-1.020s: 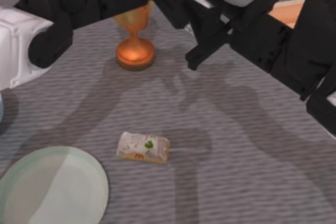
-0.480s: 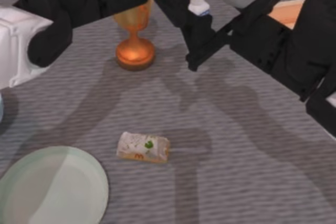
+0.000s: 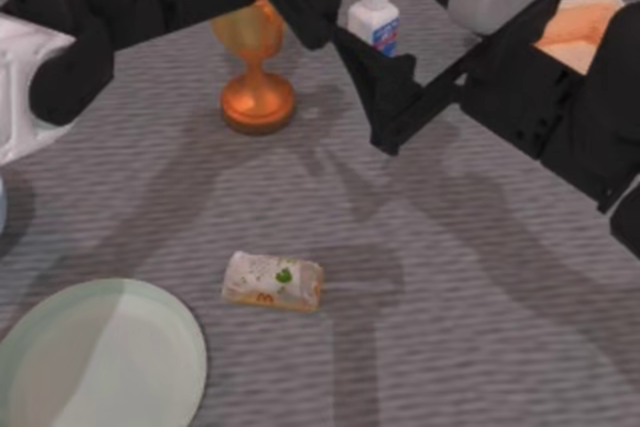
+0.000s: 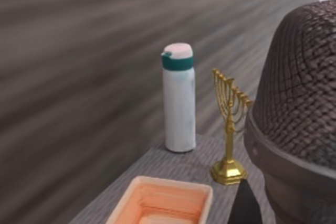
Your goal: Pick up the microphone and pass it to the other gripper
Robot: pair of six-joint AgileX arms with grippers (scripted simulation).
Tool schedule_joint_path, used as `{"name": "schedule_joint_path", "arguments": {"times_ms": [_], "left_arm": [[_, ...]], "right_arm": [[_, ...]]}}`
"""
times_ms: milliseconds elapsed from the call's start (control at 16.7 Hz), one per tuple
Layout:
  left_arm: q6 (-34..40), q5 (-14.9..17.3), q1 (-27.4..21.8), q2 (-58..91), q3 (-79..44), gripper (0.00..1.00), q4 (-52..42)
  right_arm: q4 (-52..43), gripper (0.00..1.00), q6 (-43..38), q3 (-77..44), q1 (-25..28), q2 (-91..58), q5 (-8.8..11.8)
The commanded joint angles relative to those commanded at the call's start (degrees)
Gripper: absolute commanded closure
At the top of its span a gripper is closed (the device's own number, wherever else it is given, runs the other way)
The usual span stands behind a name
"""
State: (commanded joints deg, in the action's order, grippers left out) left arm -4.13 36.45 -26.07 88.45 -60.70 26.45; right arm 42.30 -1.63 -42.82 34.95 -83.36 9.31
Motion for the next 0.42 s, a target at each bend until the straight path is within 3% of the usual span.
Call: {"name": "schedule_joint_path", "arguments": {"times_ms": [240, 420], "left_arm": [[-0.1, 4.3, 5.0, -2.3, 2.2, 1.00, -0.3], [-0.1, 5.6, 6.7, -3.0, 2.9, 1.00, -0.4]], "right_arm": [[-1.5, 0.00, -0.1, 7.6, -1.1, 9.9, 1.5], [-1.9, 0.00, -0.1, 9.7, -1.3, 12.1, 2.0]]}}
